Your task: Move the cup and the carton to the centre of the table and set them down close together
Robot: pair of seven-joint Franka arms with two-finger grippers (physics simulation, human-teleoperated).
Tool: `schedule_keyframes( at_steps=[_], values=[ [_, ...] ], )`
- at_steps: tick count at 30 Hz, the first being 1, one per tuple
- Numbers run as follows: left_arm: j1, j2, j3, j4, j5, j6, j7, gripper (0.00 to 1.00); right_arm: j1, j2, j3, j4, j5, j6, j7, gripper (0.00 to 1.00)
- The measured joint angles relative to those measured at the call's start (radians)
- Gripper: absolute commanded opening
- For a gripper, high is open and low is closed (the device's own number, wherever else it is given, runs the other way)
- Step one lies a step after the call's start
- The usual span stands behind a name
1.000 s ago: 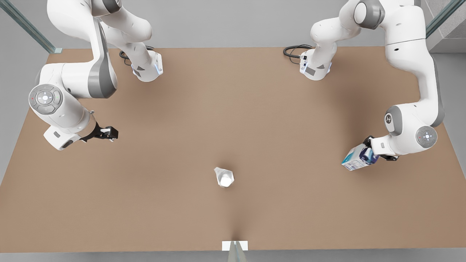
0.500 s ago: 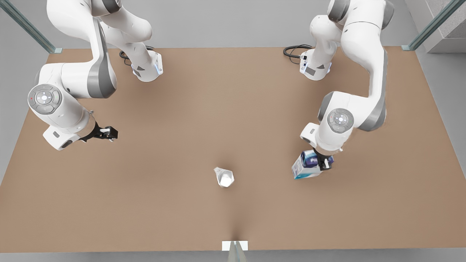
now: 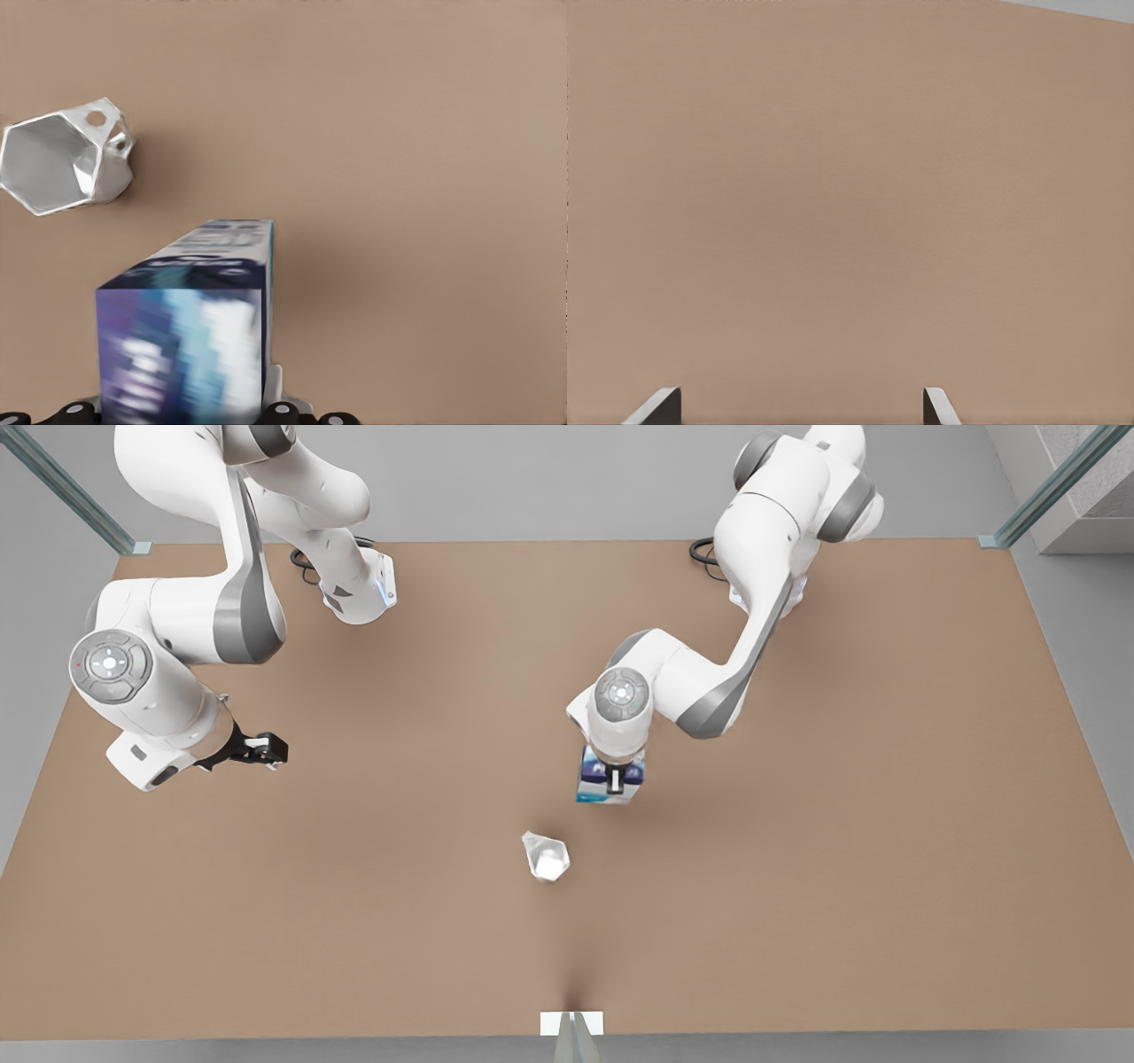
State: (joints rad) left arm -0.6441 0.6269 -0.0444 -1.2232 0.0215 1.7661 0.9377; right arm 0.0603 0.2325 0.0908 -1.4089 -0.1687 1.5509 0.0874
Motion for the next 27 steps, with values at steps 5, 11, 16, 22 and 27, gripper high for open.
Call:
schedule_keyframes(
  at_steps=[5,11,16,22,27],
  values=[
    [-0.107,0.058,0.087,0.028,-0.037,0.057,-0.099,0.69,-0.001,0.001,0.001,0.0,0.0,0.0,0.0,1.0],
    [-0.154,0.089,0.086,0.044,-0.063,0.072,-0.194,0.69,-0.001,0.001,0.0,0.0,0.0,0.001,0.0,1.0],
    [-0.166,0.098,0.086,0.033,-0.068,0.069,-0.197,1.0,0.0,0.001,0.0,0.0,0.0,0.002,0.0,1.0],
    [-0.166,0.088,0.086,0.034,-0.071,0.061,-0.195,1.0,-0.001,0.001,0.0,0.0,0.0,0.003,0.0,1.0],
    [-0.081,-0.106,0.085,0.029,-0.072,-0.1,-0.282,1.0,-0.001,0.001,0.0,0.0,0.0,0.003,0.0,1.0]
  ],
)
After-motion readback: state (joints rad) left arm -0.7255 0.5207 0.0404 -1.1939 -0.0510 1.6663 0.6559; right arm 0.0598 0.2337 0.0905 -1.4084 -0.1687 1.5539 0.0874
